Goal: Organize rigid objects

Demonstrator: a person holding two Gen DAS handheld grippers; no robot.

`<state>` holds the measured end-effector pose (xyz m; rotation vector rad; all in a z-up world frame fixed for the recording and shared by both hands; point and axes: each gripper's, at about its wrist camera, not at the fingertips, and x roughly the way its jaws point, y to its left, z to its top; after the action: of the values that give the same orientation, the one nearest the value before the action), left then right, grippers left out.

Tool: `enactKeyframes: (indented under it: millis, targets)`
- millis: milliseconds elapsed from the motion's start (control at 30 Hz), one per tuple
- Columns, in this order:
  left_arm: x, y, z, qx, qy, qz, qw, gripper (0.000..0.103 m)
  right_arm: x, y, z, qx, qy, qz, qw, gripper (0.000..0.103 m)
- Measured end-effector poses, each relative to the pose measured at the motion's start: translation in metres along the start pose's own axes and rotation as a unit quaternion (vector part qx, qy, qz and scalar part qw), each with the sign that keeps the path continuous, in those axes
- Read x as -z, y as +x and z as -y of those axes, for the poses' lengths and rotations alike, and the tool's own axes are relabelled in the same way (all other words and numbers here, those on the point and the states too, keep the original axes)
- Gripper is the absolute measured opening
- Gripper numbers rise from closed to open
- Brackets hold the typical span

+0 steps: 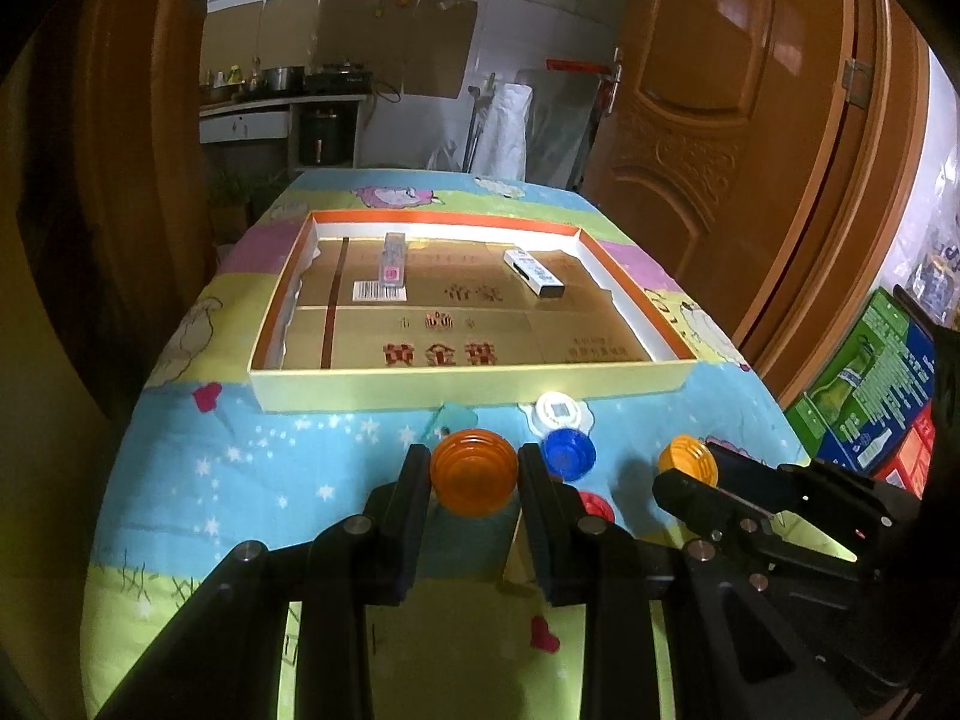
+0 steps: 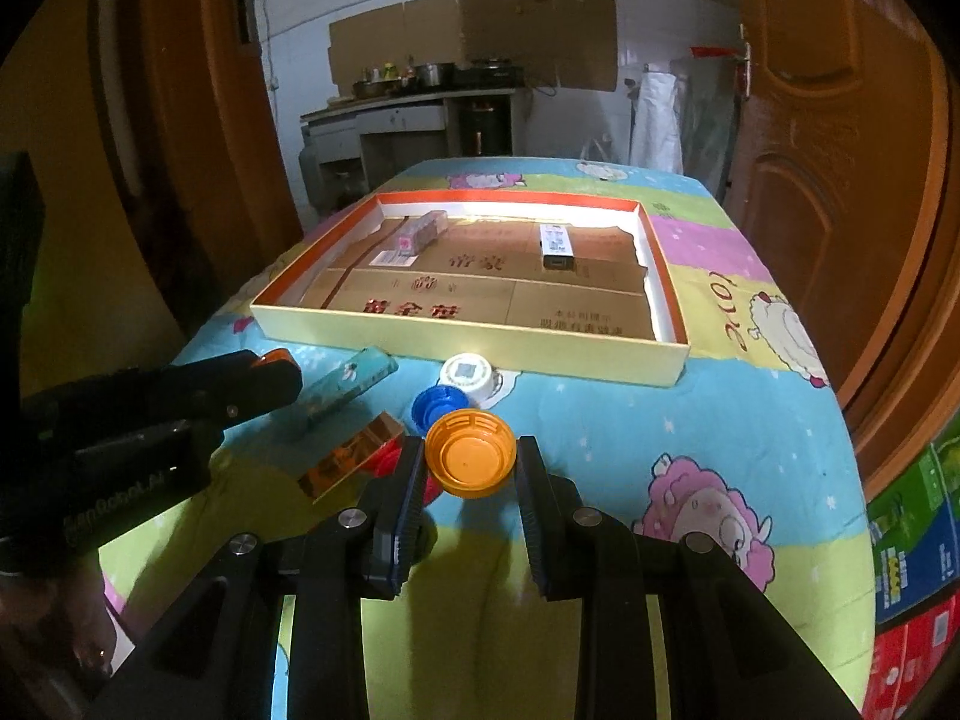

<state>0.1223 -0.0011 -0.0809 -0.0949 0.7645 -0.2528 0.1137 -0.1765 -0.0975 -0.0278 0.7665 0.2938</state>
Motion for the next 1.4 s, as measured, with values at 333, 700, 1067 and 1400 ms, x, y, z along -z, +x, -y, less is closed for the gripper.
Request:
enactKeyframes:
  millis: [333, 700, 1067, 1400]
  targets:
    - [-0.020, 0.012, -0.001, -0.005, 0.003, 0.003, 1.0000, 0.030, -0.025, 0.003, 0.008, -0.002, -0.005, 0.019, 1.000, 0.030]
    - [-0.039, 0.033, -0.006, -0.008, 0.000, -0.007, 0.9999, 0.030, -0.043, 0.020, 0.014, -0.008, -0.004, 0.013, 1.000, 0.030]
    - [-0.065, 0.053, -0.005, 0.001, -0.002, -0.010, 0.9999, 0.030, -0.060, 0.041, 0.030, -0.005, 0.004, 0.006, 1.000, 0.030]
    - [-0.108, 0.081, 0.003, 0.000, 0.017, -0.005, 0.9998, 0.030, -0.091, 0.056, 0.053, 0.019, -0.007, 0.014, 1.000, 0.030]
